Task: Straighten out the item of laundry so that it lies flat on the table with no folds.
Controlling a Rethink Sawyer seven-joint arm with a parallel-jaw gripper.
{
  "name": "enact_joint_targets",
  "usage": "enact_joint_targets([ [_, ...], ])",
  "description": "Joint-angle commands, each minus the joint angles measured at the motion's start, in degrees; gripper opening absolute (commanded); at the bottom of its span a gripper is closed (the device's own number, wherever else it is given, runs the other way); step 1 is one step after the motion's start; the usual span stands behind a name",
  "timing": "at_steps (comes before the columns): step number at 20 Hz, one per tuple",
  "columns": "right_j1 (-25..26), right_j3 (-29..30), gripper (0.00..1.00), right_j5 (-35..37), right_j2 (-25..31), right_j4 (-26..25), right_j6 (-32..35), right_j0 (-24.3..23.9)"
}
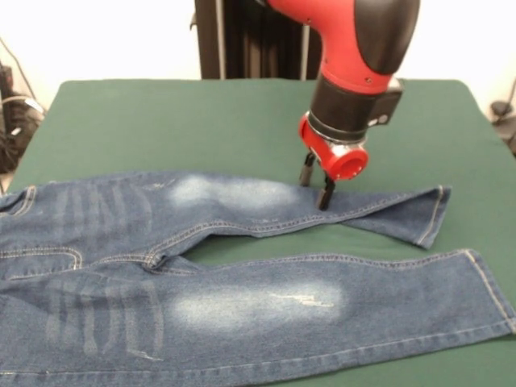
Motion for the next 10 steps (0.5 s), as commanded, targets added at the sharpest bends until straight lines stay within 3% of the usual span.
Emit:
enact_joint_targets([
  [1, 11.49, -13.72, 1.0, -7.94, 6.57, 6.26, 13.81, -2.28],
  [4, 11.59, -15.48, 1.0, -5.91, 6.0, 6.11, 13.76, -2.84],
  [10, 9.94, -16.38, 1.0, -7.21, 11.98, 3.68, 9.45, -8.39],
])
